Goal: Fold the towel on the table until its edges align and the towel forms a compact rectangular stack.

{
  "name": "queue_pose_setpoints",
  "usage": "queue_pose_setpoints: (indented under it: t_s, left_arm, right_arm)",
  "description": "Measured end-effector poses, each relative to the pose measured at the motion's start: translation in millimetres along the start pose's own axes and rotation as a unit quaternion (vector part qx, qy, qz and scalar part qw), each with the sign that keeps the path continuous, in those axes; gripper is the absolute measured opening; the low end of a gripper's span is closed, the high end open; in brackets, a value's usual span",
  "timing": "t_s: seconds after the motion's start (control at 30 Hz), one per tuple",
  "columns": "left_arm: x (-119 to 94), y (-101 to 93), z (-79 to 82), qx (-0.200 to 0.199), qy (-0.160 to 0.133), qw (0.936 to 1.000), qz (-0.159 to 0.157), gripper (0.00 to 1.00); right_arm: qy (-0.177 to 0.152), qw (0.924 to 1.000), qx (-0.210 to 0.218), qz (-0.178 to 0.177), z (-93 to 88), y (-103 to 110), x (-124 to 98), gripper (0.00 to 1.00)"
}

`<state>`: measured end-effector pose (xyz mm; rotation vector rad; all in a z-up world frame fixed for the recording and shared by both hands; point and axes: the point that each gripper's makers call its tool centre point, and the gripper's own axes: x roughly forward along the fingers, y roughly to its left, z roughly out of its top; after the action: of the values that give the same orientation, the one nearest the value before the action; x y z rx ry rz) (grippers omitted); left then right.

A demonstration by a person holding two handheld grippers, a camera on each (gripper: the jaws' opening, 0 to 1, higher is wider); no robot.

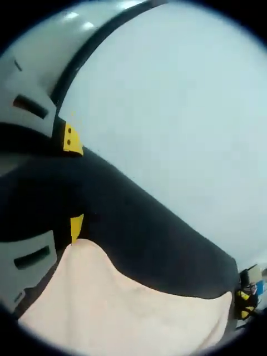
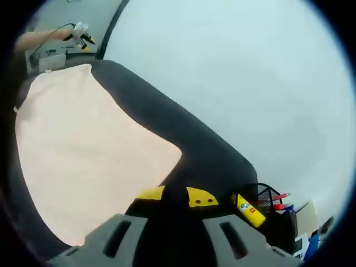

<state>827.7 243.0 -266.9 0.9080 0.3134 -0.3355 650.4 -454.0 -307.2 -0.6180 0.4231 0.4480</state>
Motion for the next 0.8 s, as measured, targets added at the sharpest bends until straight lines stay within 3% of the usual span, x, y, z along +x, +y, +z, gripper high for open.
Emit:
queue_pose_setpoints:
  t_s: [0.07,0.1,0.13,0.17,0.2,0.23,0.27,0.33,0.4,0.43,0.47,0.5,0.57,0.7,0.73,0.8]
  left_arm:
    - [-49,-7.5,24.3,0.037,-0.067,0.9970,0.012,0.48]
    - [-72,-16.0,35.7,0.051,-0.103,0.9933,-0.001,0.45]
    - [-98,-35.7,44.1,0.077,-0.142,0.9860,-0.040,0.40]
    - [-125,-52.5,47.5,0.100,-0.174,0.9775,-0.063,0.37]
    - [-150,-69.0,46.3,0.116,-0.188,0.9714,-0.087,0.37]
    - [-174,-91.2,39.4,0.115,-0.194,0.9666,-0.123,0.37]
    - [-195,-112.0,28.4,0.134,-0.182,0.9633,-0.144,0.38]
    - [-221,-134.1,-1.8,0.189,-0.141,0.9613,-0.143,0.38]
    - [-247,-160.6,-17.7,0.215,-0.125,0.9601,-0.128,0.36]
    - [-256,-168.5,-26.2,0.259,-0.117,0.9519,-0.114,0.29]
    - [-258,-173.8,-35.7,0.276,-0.109,0.9483,-0.112,0.27]
    - [-262,-187.9,-44.3,0.270,-0.100,0.9481,-0.135,0.29]
    - [-265,-206.0,-61.5,0.242,-0.074,0.9537,-0.162,0.35]
    - [-258,-224.6,-79.5,0.270,-0.046,0.9478,-0.163,0.32]
    - [-256,-227.9,-79.8,0.271,-0.042,0.9487,-0.157,0.27]
    - [-255,-237.6,-79.7,0.278,-0.044,0.9456,-0.163,0.26]
  right_arm:
    - [-0.033,0.9993,0.007,0.014,15.4,2,-4,0.11]
    - [-0.042,0.9988,0.003,0.025,19.1,3,-9,0.11]
    - [-0.049,0.9978,-0.008,0.044,22.9,13,-17,0.11]
    - [-0.080,0.9916,-0.007,0.101,32.6,52,-44,0.11]
    - [-0.107,0.9838,0.007,0.143,41.4,75,-58,0.12]
    - [-0.116,0.9803,0.003,0.160,43.6,87,-65,0.12]
    - [-0.114,0.9804,-0.020,0.160,39.8,97,-73,0.12]
    - [-0.107,0.9796,-0.090,0.145,29.3,108,-83,0.12]
    - [-0.104,0.9758,-0.104,0.162,21.8,137,-96,0.12]
    - [-0.089,0.9728,-0.124,0.174,12.8,148,-100,0.12]
    - [-0.062,0.9683,-0.153,0.187,-1.3,164,-104,0.12]
    - [-0.044,0.9679,-0.162,0.187,-9.7,170,-104,0.12]
    - [-0.027,0.9658,-0.171,0.193,-22.5,174,-104,0.12]
    - [-0.003,0.9628,-0.182,0.200,-40.5,183,-103,0.12]
    - [0.001,0.9625,-0.184,0.199,-42.9,184,-102,0.12]
    - [0.009,0.9617,-0.190,0.197,-48.5,185,-103,0.12]
